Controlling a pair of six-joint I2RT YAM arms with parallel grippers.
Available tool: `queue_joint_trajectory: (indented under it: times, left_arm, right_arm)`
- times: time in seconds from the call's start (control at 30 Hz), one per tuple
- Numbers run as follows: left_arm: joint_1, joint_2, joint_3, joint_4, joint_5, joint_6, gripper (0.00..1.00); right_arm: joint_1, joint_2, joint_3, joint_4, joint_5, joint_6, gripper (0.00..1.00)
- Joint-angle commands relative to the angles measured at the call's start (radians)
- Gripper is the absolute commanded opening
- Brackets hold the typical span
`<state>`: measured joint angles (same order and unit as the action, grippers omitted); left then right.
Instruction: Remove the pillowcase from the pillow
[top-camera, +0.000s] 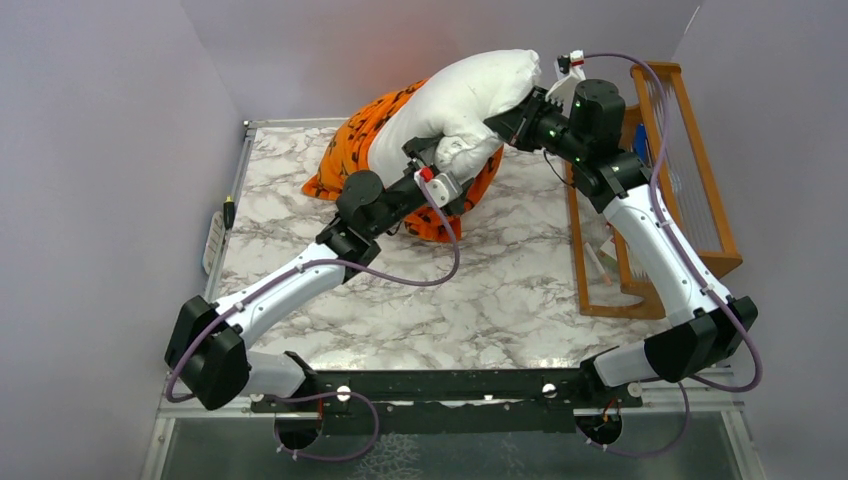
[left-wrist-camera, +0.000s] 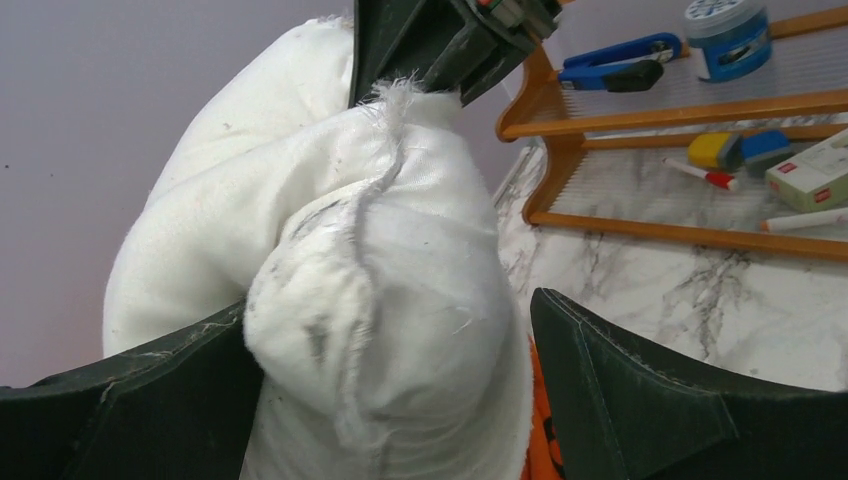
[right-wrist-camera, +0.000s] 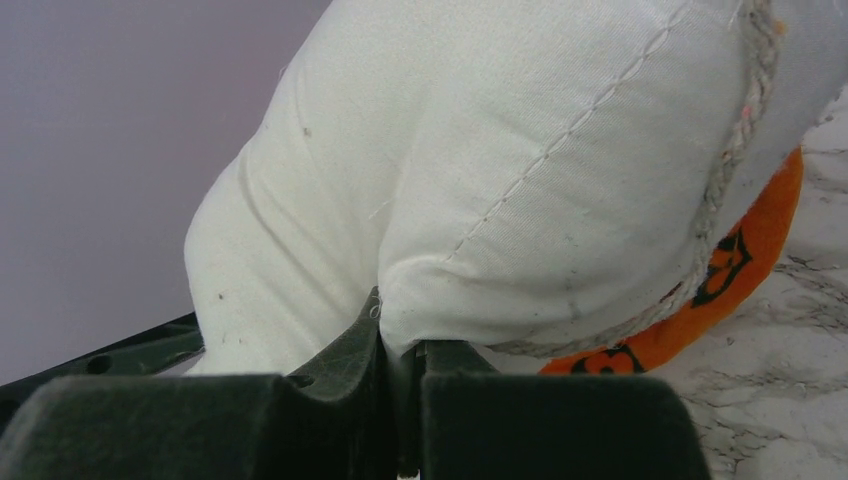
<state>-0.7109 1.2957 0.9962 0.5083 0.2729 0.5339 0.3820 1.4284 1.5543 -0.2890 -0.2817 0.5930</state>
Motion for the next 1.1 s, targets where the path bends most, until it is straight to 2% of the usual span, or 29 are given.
queue_joint_trajectory:
  times: [0.0, 0.13, 0.17, 0.2, 0.23, 0.3, 0.33, 0.37, 0.47, 0.5, 0.53, 0.6, 0.63, 0.67, 0.73, 0.77, 0.9, 1.07]
  left_arm:
    - [0.005, 0.080, 0.028, 0.022, -0.153, 0.035, 0.99]
    - [0.007, 0.140, 0.040, 0.080, -0.275, 0.056, 0.98]
    - [0.008, 0.159, 0.042, 0.100, -0.315, 0.062, 0.96]
    - [0.013, 0.177, 0.047, 0.106, -0.334, 0.069, 0.89]
    - [0.020, 0.191, 0.053, 0.107, -0.338, 0.070, 0.78]
    - [0.042, 0.210, 0.066, 0.106, -0.328, 0.048, 0.46]
    - [0.056, 0.214, 0.073, 0.105, -0.318, 0.033, 0.20]
    - [0.068, 0.216, 0.079, 0.105, -0.325, 0.001, 0.00]
    - [0.104, 0.195, 0.089, 0.105, -0.363, -0.030, 0.00]
    - [0.111, 0.178, 0.085, 0.105, -0.384, -0.029, 0.00]
    - [0.120, 0.155, 0.079, 0.105, -0.402, -0.034, 0.00]
    - [0.141, 0.099, 0.057, 0.105, -0.427, -0.052, 0.00]
    - [0.154, 0.069, 0.046, 0.104, -0.437, -0.063, 0.00]
    - [0.165, 0.039, 0.031, 0.104, -0.450, -0.075, 0.00]
    - [0.192, -0.023, 0.002, 0.100, -0.467, -0.113, 0.00]
    - [0.205, -0.067, -0.014, 0.094, -0.472, -0.136, 0.00]
    - [0.254, -0.155, -0.059, 0.066, -0.483, -0.200, 0.00]
    - [0.264, -0.200, -0.066, 0.035, -0.566, -0.183, 0.00]
  right_arm:
    - [0.016, -0.050, 0.014, 0.081, -0.140, 0.035, 0.01]
    - [0.017, -0.060, 0.023, 0.090, -0.184, 0.051, 0.01]
    - [0.016, -0.066, 0.022, 0.097, -0.191, 0.054, 0.01]
    - [0.017, -0.073, 0.019, 0.102, -0.195, 0.056, 0.01]
    - [0.017, -0.079, 0.017, 0.106, -0.196, 0.058, 0.01]
    - [0.016, -0.087, 0.014, 0.103, -0.198, 0.054, 0.01]
    - [0.016, -0.090, 0.011, 0.102, -0.198, 0.050, 0.01]
    - [0.017, -0.091, 0.007, 0.102, -0.199, 0.045, 0.01]
    - [0.016, -0.104, -0.001, 0.102, -0.188, 0.008, 0.01]
    - [0.017, -0.114, -0.006, 0.103, -0.176, -0.010, 0.05]
    - [0.015, -0.126, -0.017, 0.109, -0.167, -0.027, 0.16]
    - [0.015, -0.151, -0.042, 0.136, -0.160, -0.066, 0.55]
    - [0.015, -0.163, -0.047, 0.144, -0.149, -0.080, 0.68]
    - [0.016, -0.169, -0.047, 0.147, -0.138, -0.091, 0.80]
    - [0.015, -0.177, -0.040, 0.157, -0.129, -0.111, 0.96]
    - [0.016, -0.183, -0.038, 0.165, -0.126, -0.118, 0.99]
    - [0.014, -0.237, -0.048, 0.232, -0.123, -0.143, 1.00]
    - [0.014, -0.309, -0.086, 0.237, -0.001, -0.192, 1.00]
